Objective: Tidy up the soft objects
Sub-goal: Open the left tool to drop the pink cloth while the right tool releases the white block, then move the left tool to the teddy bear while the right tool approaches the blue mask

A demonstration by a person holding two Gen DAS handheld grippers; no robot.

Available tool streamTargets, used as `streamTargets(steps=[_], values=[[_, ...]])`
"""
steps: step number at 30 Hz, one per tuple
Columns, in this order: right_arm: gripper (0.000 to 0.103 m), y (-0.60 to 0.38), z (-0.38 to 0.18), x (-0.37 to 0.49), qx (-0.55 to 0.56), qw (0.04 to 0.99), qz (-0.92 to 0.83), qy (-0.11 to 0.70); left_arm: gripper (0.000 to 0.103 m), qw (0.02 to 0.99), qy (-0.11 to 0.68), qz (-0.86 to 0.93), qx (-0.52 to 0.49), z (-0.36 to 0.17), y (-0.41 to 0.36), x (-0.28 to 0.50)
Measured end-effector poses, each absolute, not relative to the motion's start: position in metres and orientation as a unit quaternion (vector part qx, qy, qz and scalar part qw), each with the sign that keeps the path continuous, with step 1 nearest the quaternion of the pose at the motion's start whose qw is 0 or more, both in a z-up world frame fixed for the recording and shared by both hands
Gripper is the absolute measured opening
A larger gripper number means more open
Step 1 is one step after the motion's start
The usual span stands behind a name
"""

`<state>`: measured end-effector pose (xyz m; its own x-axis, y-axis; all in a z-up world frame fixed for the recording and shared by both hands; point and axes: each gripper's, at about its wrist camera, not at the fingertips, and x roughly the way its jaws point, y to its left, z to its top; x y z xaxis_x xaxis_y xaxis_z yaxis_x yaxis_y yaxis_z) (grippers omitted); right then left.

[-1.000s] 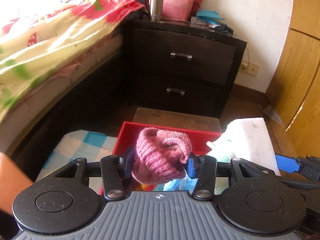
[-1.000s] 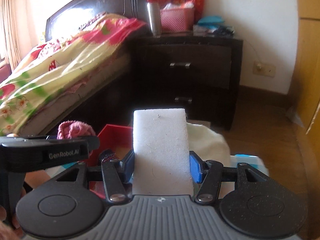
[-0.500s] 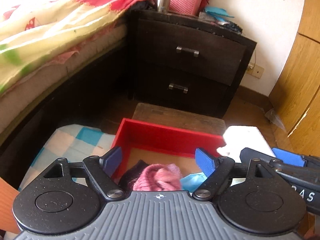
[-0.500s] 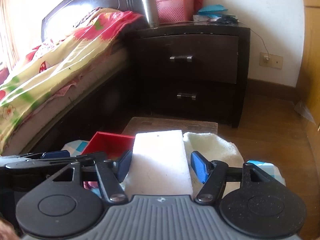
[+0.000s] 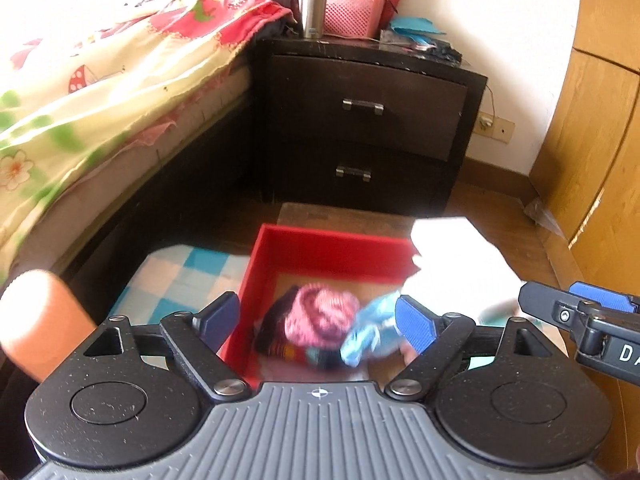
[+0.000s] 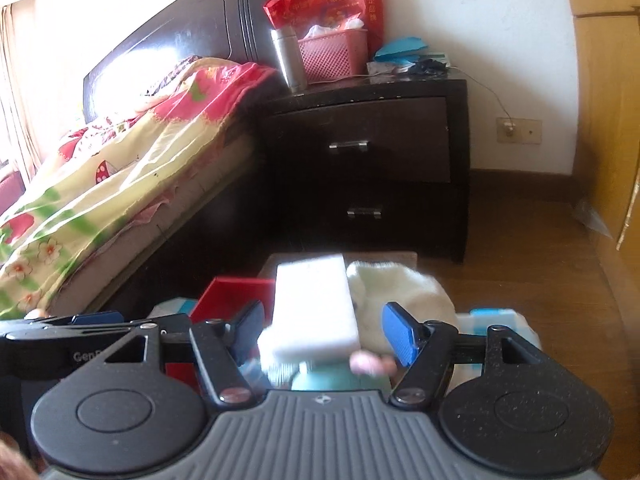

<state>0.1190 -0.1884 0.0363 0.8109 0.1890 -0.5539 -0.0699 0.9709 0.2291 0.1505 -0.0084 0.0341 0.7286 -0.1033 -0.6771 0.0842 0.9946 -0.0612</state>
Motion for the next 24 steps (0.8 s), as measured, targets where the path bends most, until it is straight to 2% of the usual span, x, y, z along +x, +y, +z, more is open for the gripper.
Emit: streamTargets(steps=[8, 24], values=[[0.044, -0.176, 0.041, 0.068, 0.024, 0.956, 0.045, 0.288, 0.083, 0.926, 0.372, -0.060, -0.001, 0.029, -0.011, 0.107], [0.045, -0.178, 0.059, 0.008, -0.014, 0.974, -0.011, 0.224, 0.083, 0.929, 0.360, -0.087, 0.018, 0.028, -0.025, 0.064]])
